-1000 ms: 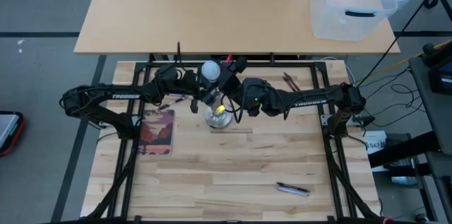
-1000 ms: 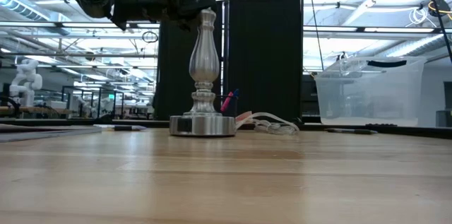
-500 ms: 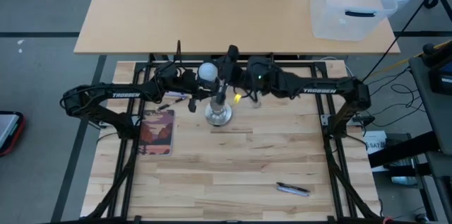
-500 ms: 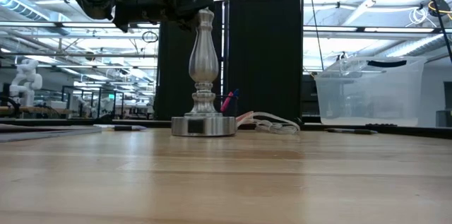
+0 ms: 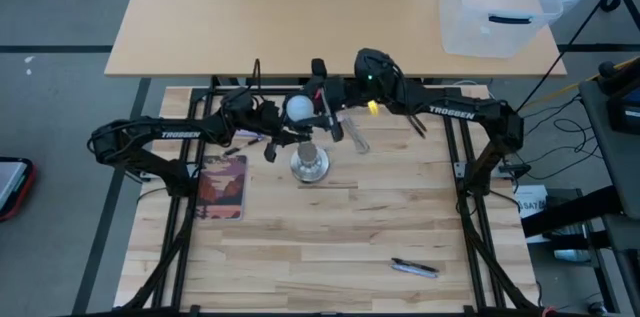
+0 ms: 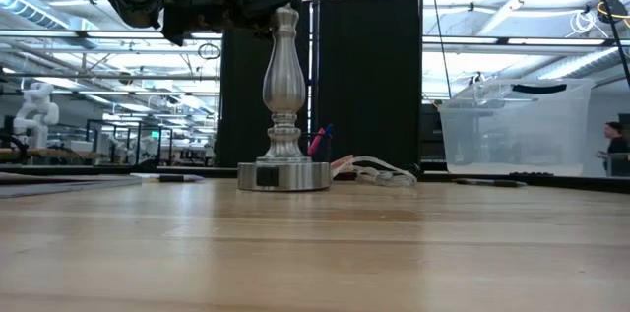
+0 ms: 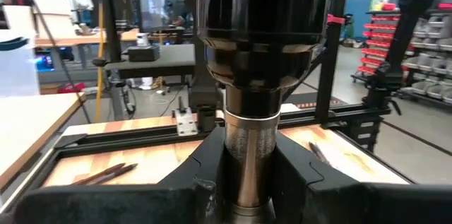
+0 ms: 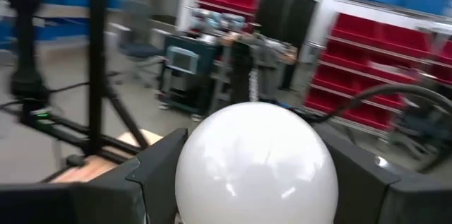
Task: Screw lightbulb
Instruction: Remove the lightbulb from the desk lamp
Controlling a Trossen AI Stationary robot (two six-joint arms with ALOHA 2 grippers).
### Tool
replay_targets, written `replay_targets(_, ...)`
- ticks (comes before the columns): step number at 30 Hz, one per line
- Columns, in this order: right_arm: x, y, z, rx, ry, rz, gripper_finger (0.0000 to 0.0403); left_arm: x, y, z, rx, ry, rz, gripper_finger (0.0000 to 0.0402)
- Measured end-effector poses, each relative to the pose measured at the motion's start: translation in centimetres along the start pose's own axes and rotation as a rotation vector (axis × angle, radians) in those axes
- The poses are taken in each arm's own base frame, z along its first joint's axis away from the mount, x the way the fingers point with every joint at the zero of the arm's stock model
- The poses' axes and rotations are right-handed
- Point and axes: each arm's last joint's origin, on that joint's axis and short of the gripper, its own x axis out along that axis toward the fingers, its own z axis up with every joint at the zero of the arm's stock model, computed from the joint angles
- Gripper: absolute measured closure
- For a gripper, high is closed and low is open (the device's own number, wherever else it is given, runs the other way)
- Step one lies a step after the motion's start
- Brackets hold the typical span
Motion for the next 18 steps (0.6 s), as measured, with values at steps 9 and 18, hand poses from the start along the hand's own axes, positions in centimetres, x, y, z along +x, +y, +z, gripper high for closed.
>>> replay_targets(9, -0.7, -0.8, 0.0, -0.020, -0.071, 0.148, 0.0143, 0.0, -0.2, 0.2, -0.003, -0.009, -0.052, 0.0328)
replay_targets(18, 0.6, -0.9, -0.8, -0.010, -0.146, 0.264, 0.0143, 0.0, -0.4, 0.2, -0.039, -0.007, -0.130, 0.0328)
